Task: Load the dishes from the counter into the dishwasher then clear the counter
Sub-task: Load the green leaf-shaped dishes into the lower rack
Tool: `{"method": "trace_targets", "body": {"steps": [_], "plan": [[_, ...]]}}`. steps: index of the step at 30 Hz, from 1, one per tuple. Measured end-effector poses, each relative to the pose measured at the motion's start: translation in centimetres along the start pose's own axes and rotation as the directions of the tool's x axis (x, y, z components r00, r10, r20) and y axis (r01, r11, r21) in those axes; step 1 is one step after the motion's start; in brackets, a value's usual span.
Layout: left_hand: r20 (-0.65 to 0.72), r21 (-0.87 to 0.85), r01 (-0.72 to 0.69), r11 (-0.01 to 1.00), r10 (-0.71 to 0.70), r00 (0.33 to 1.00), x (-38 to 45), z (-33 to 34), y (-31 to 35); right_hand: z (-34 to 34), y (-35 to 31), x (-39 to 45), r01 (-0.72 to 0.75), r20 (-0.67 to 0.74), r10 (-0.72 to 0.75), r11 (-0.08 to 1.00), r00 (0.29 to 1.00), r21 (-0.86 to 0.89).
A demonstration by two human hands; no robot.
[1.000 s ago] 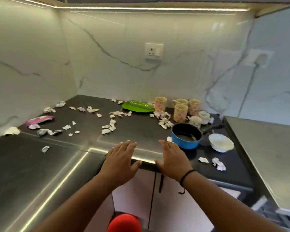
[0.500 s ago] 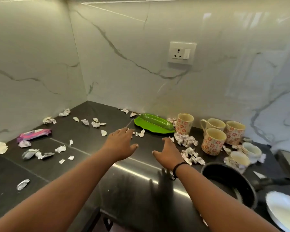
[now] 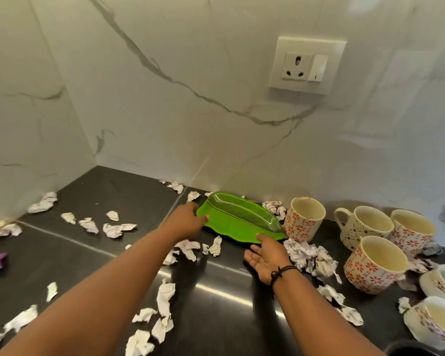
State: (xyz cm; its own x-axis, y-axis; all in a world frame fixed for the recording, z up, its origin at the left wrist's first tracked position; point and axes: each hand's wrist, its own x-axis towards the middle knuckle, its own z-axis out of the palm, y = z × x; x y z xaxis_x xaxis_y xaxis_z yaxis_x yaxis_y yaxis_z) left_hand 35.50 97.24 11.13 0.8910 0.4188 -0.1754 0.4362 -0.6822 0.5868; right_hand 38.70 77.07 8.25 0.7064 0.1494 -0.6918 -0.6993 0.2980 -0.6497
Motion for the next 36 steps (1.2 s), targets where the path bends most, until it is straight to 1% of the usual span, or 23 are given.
{"method": "trace_targets", "body": {"steps": [2, 4, 6, 9, 11, 13, 15, 17, 19, 22, 24, 26, 27, 29, 31, 33, 36], "plan": [[0.019, -0.112, 0.045, 0.993, -0.043, 0.999, 3.4, 0.9, -0.5, 0.8, -0.2, 1.5, -0.015, -0.025, 0.016, 0.999, 1.000, 0.041], [0.048, -0.201, 0.086, 0.976, -0.078, 0.996, 6.0, 1.9, -0.9, 1.3, -0.4, 2.6, -0.024, -0.040, 0.026, 0.998, 0.999, 0.052], [0.048, -0.280, 0.101, 0.955, -0.091, 0.995, 7.7, 2.8, -1.1, 1.6, -0.4, 3.3, -0.016, -0.056, 0.019, 0.999, 0.998, 0.048], [0.026, -0.353, 0.105, 0.930, -0.103, 0.994, 8.8, 3.6, -1.5, 1.9, -0.3, 3.7, 0.031, -0.084, -0.029, 0.999, 0.996, 0.022], [0.009, -0.421, 0.136, 0.897, -0.146, 0.989, 8.4, 3.5, -1.7, 1.9, -0.2, 3.2, 0.073, -0.107, -0.072, 0.997, 0.992, 0.009], [0.042, -0.541, 0.195, 0.818, -0.205, 0.978, 7.2, 2.9, -1.8, 1.8, -0.4, 2.3, 0.093, -0.105, -0.092, 0.996, 0.990, 0.009], [0.105, -0.669, 0.242, 0.703, -0.233, 0.967, 5.1, 1.7, -1.7, 1.7, -0.8, 0.6, 0.105, -0.073, -0.103, 0.994, 0.992, 0.020], [0.157, -0.735, 0.290, 0.613, -0.263, 0.952, 2.2, -0.2, -1.2, 1.4, -1.2, -1.7, 0.129, -0.043, -0.128, 0.991, 0.991, 0.026], [0.165, -0.782, 0.285, 0.554, -0.257, 0.952, -1.0, -2.1, -0.3, 1.2, -1.5, -4.4, 0.170, -0.019, -0.169, 0.985, 0.985, 0.036], [0.160, -0.829, 0.228, 0.510, -0.175, 0.972, -5.9, -5.2, 1.3, 0.5, -2.1, -9.4, 0.309, 0.057, -0.310, 0.951, 0.949, 0.035], [0.154, -0.857, 0.177, 0.484, -0.088, 0.984, -8.5, -7.1, 2.4, -0.4, -2.7, -12.6, 0.427, 0.080, -0.426, 0.904, 0.901, -0.001], [0.179, -0.875, 0.151, 0.459, 0.017, 0.984, -11.1, -8.4, 3.6, -2.0, -3.2, -16.3, 0.526, 0.095, -0.520, 0.849, 0.849, -0.051], [0.195, -0.874, 0.143, 0.464, 0.066, 0.979, -12.5, -8.7, 4.3, -3.1, -3.4, -18.2, 0.562, 0.107, -0.554, 0.825, 0.826, -0.062], [0.233, -0.843, 0.115, 0.525, 0.164, 0.959, -15.0, -8.5, 5.8, -5.6, -3.8, -21.9, 0.619, 0.131, -0.608, 0.782, 0.783, -0.067], [0.331, -0.807, 0.118, 0.579, 0.277, 0.902, -17.5, -7.0, 7.6, -8.8, -4.1, -25.5, 0.666, 0.112, -0.657, 0.743, 0.745, -0.072], [0.426, -0.778, 0.133, 0.614, 0.361, 0.830, -20.2, -5.0, 9.8, -12.2, -4.5, -28.5, 0.703, 0.053, -0.702, 0.707, 0.711, -0.077], [0.523, -0.740, 0.103, 0.665, 0.474, 0.708, -25.1, -0.6, 13.9, -18.3, -4.7, -32.2, 0.737, -0.078, -0.744, 0.668, 0.663, -0.106]]}}
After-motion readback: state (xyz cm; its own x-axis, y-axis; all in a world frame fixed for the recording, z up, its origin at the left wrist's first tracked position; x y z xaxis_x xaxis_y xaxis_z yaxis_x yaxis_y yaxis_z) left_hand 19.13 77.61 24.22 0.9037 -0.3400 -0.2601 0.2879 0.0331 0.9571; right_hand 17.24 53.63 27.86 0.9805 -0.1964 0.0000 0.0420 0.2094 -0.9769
